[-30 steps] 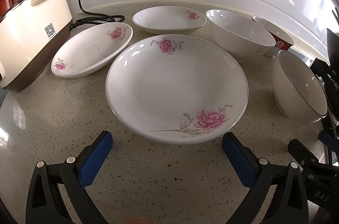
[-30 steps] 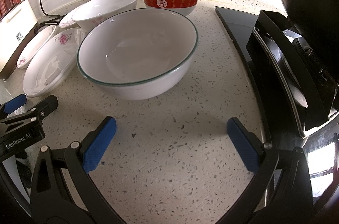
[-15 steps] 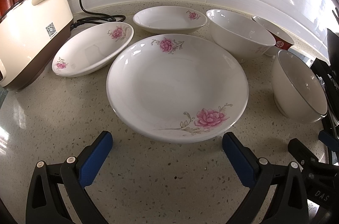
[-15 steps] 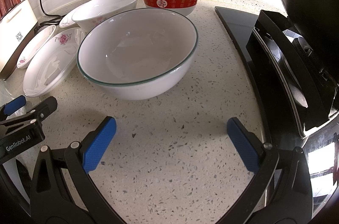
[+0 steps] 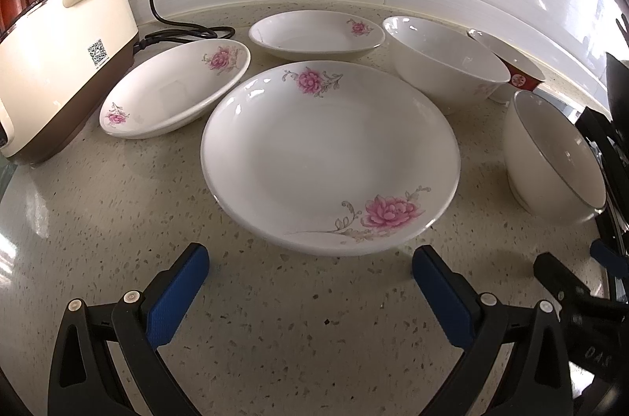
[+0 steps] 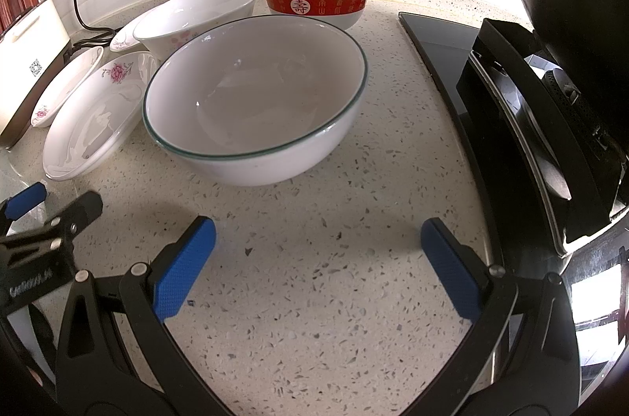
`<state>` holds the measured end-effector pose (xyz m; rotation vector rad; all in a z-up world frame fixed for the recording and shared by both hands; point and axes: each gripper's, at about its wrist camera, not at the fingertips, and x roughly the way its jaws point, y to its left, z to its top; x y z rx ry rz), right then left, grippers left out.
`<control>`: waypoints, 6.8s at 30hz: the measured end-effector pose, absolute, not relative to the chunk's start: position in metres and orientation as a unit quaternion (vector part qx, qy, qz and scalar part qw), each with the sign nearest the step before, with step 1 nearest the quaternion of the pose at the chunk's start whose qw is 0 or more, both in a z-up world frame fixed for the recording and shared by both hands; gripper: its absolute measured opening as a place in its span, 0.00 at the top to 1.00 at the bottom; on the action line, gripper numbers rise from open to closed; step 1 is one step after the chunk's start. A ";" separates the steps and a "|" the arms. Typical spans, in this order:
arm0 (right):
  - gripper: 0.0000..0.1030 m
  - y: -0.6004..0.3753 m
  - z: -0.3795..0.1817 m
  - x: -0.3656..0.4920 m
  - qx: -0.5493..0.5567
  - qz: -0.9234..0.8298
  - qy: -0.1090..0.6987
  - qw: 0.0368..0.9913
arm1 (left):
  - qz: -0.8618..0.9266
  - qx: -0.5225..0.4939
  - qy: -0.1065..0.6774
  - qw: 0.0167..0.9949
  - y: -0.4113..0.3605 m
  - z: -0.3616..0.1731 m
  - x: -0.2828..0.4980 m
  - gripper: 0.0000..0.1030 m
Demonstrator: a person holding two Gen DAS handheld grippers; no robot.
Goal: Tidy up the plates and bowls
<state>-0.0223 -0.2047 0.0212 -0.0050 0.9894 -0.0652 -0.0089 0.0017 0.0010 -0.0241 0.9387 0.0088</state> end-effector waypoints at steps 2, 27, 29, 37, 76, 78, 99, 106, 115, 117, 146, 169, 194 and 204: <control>0.00 -0.205 0.021 -0.022 -0.002 -0.031 0.475 0.880 | -0.006 -0.006 0.453 0.892 0.002 0.001 -0.012 0.00; 0.00 -0.205 0.022 -0.022 0.000 -0.032 0.475 0.879 | -0.048 -0.047 0.455 0.888 0.031 0.007 -0.032 0.00; 0.00 -0.205 0.022 -0.022 0.000 -0.033 0.475 0.879 | -0.048 -0.063 0.451 0.889 0.037 0.008 -0.032 0.00; 0.00 -0.202 0.022 -0.024 -0.005 -0.022 0.477 0.879 | -0.041 -0.097 0.439 0.892 0.049 0.009 -0.033 0.00; 0.17 -0.148 0.021 0.029 0.205 0.208 0.470 0.833 | 0.018 -0.265 0.328 0.906 0.113 0.026 -0.063 0.00; 0.18 -0.138 0.020 0.037 0.207 0.204 0.477 0.829 | 0.019 -0.265 0.336 0.904 0.113 0.025 -0.060 0.00; 0.83 -0.118 0.002 0.056 0.204 0.167 0.456 0.850 | -0.015 -0.195 0.415 0.889 0.098 0.012 0.027 0.86; 0.81 -0.116 0.001 0.054 0.192 0.174 0.454 0.852 | 0.002 -0.184 0.409 0.894 0.094 0.013 0.022 0.86; 0.79 -0.113 0.002 0.055 0.176 0.175 0.453 0.856 | 0.009 -0.181 0.408 0.895 0.092 0.013 0.022 0.84; 0.79 -0.111 0.003 0.054 0.169 0.173 0.452 0.859 | 0.009 -0.183 0.407 0.895 0.094 0.013 0.019 0.84; 0.79 -0.106 0.005 0.052 0.145 0.204 0.446 0.859 | 0.022 -0.195 0.399 0.896 0.099 0.015 0.012 0.85; 0.78 -0.054 0.037 -0.005 0.075 0.344 0.348 0.869 | 0.054 -0.230 0.304 0.923 0.143 0.035 -0.063 0.83; 0.78 0.089 0.027 -0.044 -0.008 0.419 0.378 0.826 | 0.144 -0.263 0.243 0.923 0.273 0.039 -0.163 0.77; 0.78 0.097 0.020 -0.041 -0.016 0.411 0.402 0.818 | 0.148 -0.281 0.274 0.908 0.293 0.023 -0.166 0.76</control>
